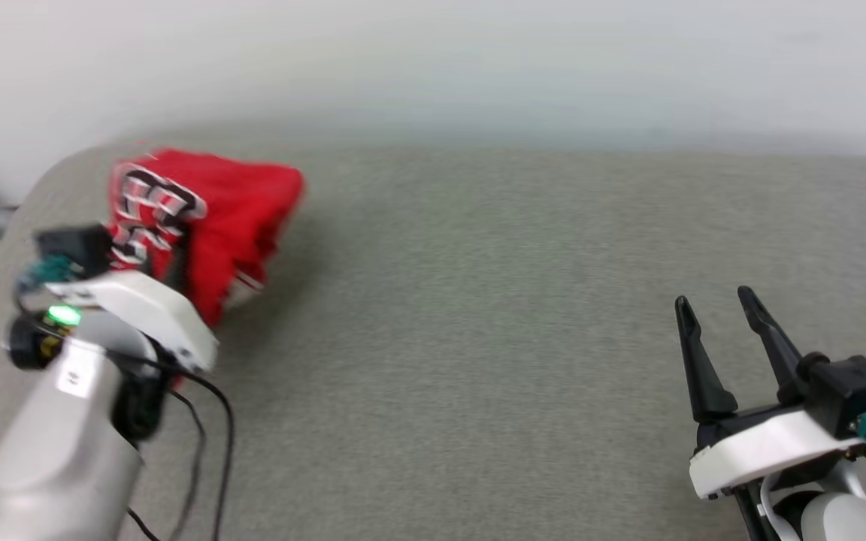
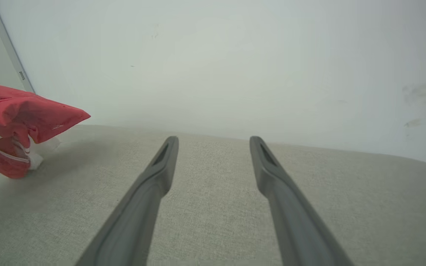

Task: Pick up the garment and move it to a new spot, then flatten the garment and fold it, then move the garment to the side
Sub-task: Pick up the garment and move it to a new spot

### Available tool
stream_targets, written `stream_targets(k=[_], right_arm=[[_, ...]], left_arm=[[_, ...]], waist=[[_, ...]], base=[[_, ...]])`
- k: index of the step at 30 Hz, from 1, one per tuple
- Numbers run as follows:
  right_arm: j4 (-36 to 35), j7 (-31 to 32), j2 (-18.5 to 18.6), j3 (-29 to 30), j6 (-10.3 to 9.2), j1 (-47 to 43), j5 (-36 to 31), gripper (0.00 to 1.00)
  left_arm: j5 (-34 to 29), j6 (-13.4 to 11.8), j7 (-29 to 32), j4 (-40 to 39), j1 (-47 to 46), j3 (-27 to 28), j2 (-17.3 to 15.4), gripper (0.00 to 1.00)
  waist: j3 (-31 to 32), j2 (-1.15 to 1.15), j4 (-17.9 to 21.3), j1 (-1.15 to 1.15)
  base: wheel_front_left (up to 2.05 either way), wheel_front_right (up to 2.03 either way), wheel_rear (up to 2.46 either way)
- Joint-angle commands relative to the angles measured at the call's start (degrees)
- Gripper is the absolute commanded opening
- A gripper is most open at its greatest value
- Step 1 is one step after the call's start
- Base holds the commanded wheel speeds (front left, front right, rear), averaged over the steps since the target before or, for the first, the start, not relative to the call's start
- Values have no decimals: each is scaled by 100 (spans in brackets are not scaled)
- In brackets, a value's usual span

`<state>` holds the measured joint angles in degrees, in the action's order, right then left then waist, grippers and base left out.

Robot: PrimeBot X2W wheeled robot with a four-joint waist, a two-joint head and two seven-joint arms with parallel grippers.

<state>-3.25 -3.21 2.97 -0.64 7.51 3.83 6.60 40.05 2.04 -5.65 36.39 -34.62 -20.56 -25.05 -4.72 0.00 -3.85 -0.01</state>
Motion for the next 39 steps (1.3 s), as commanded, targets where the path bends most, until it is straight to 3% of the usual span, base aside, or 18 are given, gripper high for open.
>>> stream_targets(k=[1, 9, 15, 22, 30, 31, 33, 39], right_arm=[[-23, 9, -12, -10, -4, -95, 15, 100], [-135, 95, -13, -61, -4, -144, 59, 100], [-196, 95, -14, -53, -4, -78, 78, 100], [-206, 20, -13, -126, -4, 49, 121, 100], [-137, -69, -13, -224, -4, 219, 142, 100], [-122, -82, -13, -217, -4, 238, 141, 100], [-85, -89, -12, -203, -4, 271, 130, 100], [6, -61, -13, -130, -4, 205, 61, 100]], left_arm=[[-28, -51, 110, -266, 221, -90, 43, 0], [-94, -253, 885, -1807, 1084, -727, 287, 0], [-295, -195, 1322, -2526, 1310, -1423, 606, 0], [-381, -227, 1524, -2805, 1594, -1986, 1007, 0], [-551, -156, 1657, -2625, 1768, -2456, 1108, 0], [-612, -135, 1665, -2604, 1734, -2515, 1095, 25], [-635, -108, 1618, -2577, 1712, -2559, 1127, 100], [-694, -132, 1134, -2705, 1647, -2446, 1181, 100]], waist=[[156, 0, 320, 1], [37, 0, 991, 1], [-235, 0, 1332, 1], [-621, 0, 1570, 1], [-911, 0, 1553, 1], [-916, 0, 1527, 1], [-899, 0, 1469, 1], [-612, 0, 1248, 1]], base=[[0, 0, 0], [0, 0, 0], [0, 0, 0], [0, 0, 0], [0, 0, 0], [0, 0, 0], [0, 0, 0], [0, 0, 0]])
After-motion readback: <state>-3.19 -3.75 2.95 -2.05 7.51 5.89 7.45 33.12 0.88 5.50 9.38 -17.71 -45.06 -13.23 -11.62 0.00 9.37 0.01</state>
